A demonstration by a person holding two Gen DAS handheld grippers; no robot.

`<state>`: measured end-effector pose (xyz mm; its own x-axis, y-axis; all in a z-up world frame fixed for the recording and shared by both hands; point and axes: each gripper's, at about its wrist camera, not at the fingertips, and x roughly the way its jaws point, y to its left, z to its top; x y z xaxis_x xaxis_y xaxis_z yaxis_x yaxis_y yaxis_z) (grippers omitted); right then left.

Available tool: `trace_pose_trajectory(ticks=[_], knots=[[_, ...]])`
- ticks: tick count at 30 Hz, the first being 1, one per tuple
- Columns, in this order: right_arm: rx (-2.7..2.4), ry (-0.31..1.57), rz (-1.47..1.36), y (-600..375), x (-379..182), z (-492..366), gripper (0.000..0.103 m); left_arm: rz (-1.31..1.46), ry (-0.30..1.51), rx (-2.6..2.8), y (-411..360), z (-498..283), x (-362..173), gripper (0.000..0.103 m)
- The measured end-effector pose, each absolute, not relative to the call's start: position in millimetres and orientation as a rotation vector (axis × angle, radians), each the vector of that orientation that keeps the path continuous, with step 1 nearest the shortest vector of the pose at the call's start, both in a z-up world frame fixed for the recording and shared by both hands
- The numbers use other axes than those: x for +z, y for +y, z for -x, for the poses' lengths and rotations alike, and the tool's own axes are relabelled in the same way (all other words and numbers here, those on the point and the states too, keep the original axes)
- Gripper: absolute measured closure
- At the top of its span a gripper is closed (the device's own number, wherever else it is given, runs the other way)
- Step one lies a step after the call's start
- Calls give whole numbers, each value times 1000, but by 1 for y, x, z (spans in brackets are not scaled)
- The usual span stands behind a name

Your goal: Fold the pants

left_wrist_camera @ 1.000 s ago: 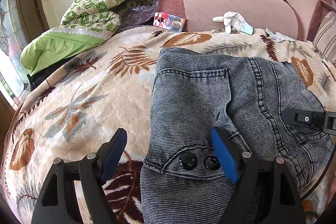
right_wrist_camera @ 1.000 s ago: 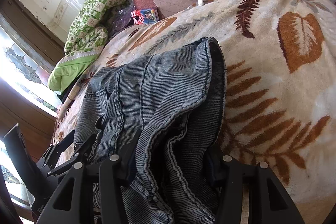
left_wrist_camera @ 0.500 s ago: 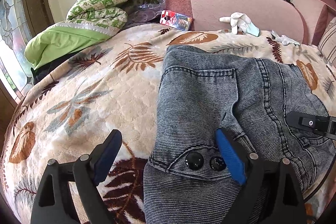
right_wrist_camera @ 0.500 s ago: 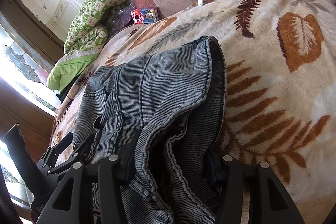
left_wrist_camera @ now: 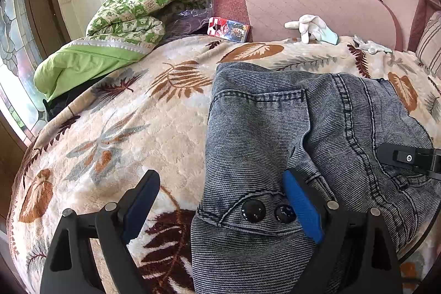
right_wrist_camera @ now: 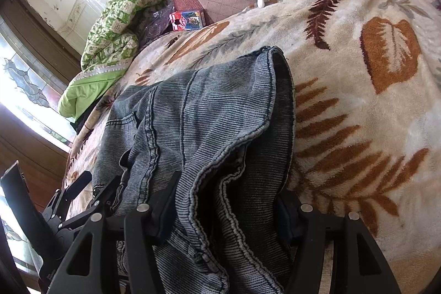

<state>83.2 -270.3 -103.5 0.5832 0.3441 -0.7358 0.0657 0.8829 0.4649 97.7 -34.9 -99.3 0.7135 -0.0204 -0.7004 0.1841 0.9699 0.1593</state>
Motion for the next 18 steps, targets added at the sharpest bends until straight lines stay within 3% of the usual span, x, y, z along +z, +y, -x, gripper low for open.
trace_pose_trajectory(ticks=[18], knots=[[143, 976, -489, -271, -100, -78, 34, -272, 777, -114, -39, -93, -90, 12]])
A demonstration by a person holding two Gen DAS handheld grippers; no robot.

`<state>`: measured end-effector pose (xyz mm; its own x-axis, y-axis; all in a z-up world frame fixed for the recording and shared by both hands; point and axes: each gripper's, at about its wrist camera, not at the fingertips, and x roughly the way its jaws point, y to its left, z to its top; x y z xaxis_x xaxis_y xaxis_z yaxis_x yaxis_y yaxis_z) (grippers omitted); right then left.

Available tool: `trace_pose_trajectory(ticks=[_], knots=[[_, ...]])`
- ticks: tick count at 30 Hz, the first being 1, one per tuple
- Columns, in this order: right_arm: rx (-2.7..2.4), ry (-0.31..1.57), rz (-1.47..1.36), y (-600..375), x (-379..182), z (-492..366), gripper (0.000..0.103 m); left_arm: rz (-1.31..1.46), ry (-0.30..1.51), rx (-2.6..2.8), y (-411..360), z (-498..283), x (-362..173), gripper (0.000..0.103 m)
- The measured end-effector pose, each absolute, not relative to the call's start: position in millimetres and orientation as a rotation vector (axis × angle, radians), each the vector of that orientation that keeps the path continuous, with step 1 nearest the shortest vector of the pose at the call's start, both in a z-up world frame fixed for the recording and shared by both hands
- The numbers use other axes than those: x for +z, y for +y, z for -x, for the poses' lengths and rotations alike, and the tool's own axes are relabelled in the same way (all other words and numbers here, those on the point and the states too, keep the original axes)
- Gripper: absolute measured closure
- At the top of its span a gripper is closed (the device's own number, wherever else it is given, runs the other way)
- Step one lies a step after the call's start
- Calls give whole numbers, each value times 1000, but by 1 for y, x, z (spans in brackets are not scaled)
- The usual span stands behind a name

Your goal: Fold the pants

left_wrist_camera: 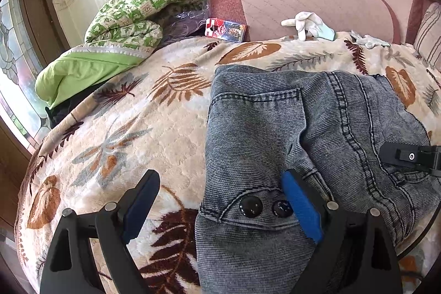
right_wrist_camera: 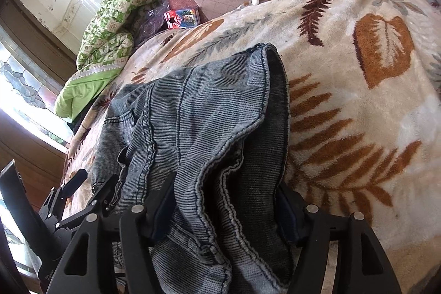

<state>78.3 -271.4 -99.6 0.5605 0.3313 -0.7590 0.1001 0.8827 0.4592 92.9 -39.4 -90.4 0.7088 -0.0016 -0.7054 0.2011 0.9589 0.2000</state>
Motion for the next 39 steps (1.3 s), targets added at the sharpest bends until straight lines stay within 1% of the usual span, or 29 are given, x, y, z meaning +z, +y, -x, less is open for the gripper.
trace_pose_trajectory(ticks=[4, 8, 16, 20, 23, 25, 31, 34, 39], knots=[[122, 986, -499, -277, -94, -71, 31, -299, 771, -112, -41, -83, -81, 12], [88, 959, -469, -280, -80, -54, 31, -300, 741, -108, -41, -66, -68, 12], [5, 762, -341, -277, -23, -8, 31, -256, 659, -112, -33, -19, -41, 12], [-8, 655, -316, -272, -5, 25, 31, -234, 621, -107, -29, 1, -30, 12], [-7, 604, -294, -264, 0, 47, 31, -220, 580, -102, -26, 13, -20, 11], [-5, 581, -263, -255, 2, 58, 31, -216, 552, -103, -25, 21, -14, 8], [-2, 474, -199, -230, 11, 93, 30, -165, 513, -106, -14, 31, -3, 7], [1, 416, -183, -221, 13, 103, 28, -152, 507, -91, -10, 31, -2, 7], [5, 405, -114, -203, 9, 101, 27, -143, 496, -62, -3, 26, -4, 6]])
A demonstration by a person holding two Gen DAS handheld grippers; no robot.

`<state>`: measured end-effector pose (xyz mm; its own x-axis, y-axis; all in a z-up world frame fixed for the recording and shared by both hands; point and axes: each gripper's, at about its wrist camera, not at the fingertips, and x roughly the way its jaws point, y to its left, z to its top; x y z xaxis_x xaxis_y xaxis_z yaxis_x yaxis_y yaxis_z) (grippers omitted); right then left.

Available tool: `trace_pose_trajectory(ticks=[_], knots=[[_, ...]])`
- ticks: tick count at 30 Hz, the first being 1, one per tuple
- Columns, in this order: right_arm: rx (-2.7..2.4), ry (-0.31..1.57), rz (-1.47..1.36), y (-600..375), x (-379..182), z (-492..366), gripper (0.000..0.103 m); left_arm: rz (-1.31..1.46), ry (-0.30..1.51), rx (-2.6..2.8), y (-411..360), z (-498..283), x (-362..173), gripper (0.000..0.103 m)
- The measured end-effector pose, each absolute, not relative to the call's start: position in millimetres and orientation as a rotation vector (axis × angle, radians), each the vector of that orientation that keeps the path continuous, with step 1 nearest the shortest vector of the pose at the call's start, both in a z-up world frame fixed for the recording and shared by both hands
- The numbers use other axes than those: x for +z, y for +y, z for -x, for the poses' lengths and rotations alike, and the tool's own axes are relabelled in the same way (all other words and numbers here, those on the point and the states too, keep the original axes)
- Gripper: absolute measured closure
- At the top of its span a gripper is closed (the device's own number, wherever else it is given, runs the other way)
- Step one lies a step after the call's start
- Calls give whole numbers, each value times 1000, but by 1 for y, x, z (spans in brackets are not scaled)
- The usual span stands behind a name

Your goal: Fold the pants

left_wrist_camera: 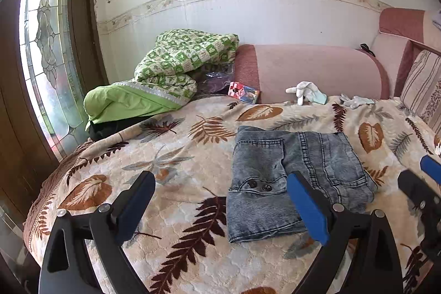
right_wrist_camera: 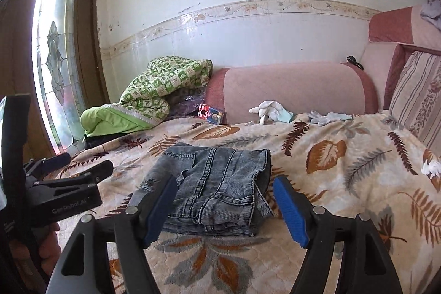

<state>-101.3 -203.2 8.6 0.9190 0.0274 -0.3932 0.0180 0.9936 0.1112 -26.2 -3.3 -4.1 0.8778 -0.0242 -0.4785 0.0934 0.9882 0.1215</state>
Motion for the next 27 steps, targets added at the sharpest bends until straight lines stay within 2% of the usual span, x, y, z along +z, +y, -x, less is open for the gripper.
trace_pose_trajectory(ticks=[12, 27], knots=[[28, 404, 27, -173, -4, 98, 27, -146, 476, -23, 7, 20, -6, 6], [19, 419, 3, -179, -5, 95, 27, -148, 444, -37, 5, 26, -2, 6]])
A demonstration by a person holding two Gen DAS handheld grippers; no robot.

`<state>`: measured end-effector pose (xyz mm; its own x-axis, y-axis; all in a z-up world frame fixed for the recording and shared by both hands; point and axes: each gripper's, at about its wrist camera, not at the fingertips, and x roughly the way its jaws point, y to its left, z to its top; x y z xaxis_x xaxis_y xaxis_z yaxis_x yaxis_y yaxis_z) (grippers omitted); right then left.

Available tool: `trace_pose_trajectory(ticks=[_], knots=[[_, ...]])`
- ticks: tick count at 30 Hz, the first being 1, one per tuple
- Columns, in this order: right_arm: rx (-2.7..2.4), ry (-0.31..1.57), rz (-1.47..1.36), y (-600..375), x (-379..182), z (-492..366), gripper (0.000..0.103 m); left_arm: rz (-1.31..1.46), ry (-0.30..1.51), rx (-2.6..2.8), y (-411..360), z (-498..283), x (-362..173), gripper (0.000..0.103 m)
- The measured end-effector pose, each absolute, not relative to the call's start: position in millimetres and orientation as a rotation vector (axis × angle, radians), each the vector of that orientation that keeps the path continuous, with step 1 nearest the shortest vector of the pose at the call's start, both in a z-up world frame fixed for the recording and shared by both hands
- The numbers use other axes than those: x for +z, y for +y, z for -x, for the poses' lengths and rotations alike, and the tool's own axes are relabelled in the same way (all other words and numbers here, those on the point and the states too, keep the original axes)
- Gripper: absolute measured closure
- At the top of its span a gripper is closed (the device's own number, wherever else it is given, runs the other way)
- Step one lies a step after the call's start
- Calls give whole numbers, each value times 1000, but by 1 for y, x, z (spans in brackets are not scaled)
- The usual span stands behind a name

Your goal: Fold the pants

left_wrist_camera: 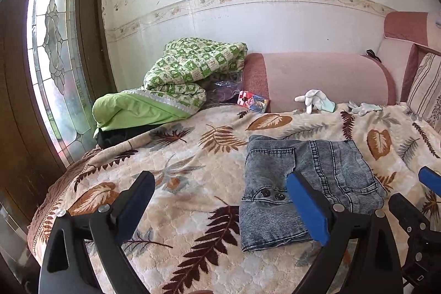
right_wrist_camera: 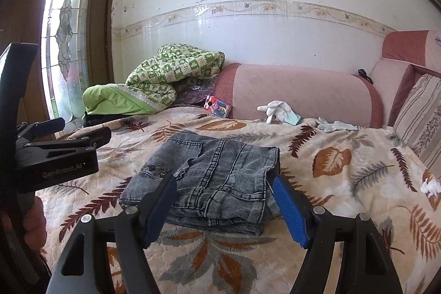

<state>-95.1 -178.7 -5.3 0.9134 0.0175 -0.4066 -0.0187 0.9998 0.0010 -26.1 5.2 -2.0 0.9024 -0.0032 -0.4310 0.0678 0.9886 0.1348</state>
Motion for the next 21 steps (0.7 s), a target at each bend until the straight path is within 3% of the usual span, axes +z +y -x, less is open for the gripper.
trace_pose_trajectory(ticks=[5, 21], knots=[[16, 435, -4, -180, -8, 92, 27, -147, 429, -37, 5, 29, 0, 1], [20, 476, -14, -182, -15, 86, 27, -143, 418, -131, 0, 37, 2, 1]])
